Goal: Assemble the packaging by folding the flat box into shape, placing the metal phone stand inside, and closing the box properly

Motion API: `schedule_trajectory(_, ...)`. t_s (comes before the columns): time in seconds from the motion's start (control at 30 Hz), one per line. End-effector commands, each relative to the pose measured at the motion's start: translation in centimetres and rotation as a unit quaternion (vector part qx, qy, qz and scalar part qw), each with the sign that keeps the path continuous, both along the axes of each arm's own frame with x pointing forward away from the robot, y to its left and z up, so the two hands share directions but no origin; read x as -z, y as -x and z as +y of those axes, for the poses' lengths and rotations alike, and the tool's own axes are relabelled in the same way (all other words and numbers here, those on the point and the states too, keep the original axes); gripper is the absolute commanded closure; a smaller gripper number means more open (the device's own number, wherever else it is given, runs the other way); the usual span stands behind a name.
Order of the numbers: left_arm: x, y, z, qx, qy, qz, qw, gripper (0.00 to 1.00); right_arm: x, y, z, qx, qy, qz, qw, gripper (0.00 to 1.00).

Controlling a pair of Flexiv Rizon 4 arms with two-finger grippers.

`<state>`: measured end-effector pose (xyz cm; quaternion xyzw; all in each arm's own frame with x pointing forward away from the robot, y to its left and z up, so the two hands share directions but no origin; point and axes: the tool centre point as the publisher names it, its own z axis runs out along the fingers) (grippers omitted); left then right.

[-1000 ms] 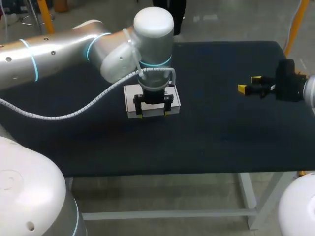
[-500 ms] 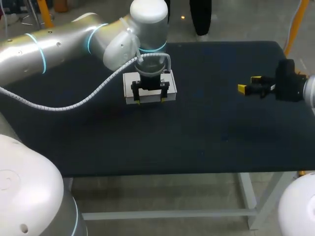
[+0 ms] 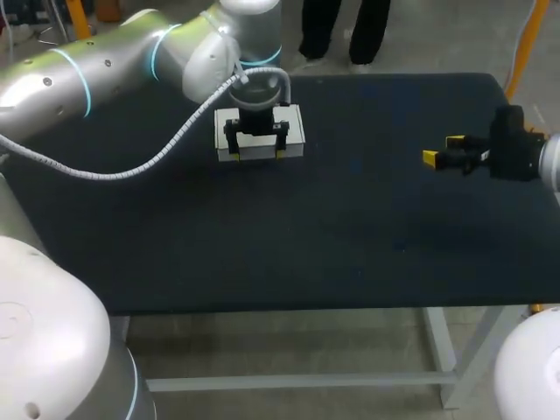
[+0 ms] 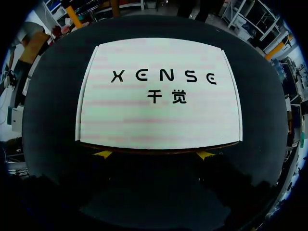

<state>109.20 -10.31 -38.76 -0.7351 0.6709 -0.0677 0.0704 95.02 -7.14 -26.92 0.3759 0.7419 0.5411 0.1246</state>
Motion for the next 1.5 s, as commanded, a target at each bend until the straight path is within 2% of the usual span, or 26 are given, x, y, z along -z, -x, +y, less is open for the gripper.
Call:
schedule_trajectory(0.03, 0.4, -2.4, 0.3, -0.001, 0.001, 0.026, 1.000, 0.00, 0.1, 0.0, -0.1, -0.002, -0.003, -0.002, 1.000, 0.00)
schedule_trajectory(0.47, 0.4, -6.7, 0.4, 0.000, 0.004, 0.028, 1.000, 0.00, 0.1, 0.0, -0.1, -0.002, -0.003, -0.002, 1.000, 0.00)
schedule_trajectory(0.67, -0.3, -6.9, 0.6, 0.001, 0.008, 0.021, 1.000, 0.00, 0.1, 0.0, -0.1, -0.002, -0.003, -0.002, 1.000, 0.00)
schedule_trajectory(0.77, -1.0, -5.9, 0.7, 0.009, 0.015, 0.015, 1.000, 0.00, 0.1, 0.0, -0.1, -0.002, -0.003, -0.002, 1.000, 0.00)
schedule_trajectory(0.87, -1.8, -4.2, 0.8, 0.026, 0.027, 0.004, 0.999, 0.00, 0.1, 0.0, -0.1, -0.002, -0.003, -0.002, 1.000, 0.00)
schedule_trajectory(1.1, -4.2, 0.7, 1.9, 0.100, 0.065, -0.054, 0.991, 0.00, 0.1, 0.0, -0.1, -0.002, -0.003, -0.002, 1.000, 0.00)
schedule_trajectory(1.23, -5.5, 3.4, 2.4, 0.136, 0.081, -0.090, 0.983, 0.00, 0.1, 0.0, -0.1, -0.002, -0.003, -0.002, 1.000, 0.00)
schedule_trajectory(1.3, -6.1, 4.6, 2.8, 0.155, 0.100, -0.100, 0.978, 0.00, 0.1, 0.0, -0.1, -0.002, -0.003, -0.002, 1.000, 0.00)
schedule_trajectory(1.5, -6.7, 7.3, 3.4, 0.202, 0.140, -0.133, 0.960, 0.00, 0.1, 0.0, -0.1, -0.002, -0.003, -0.002, 1.000, 0.00)
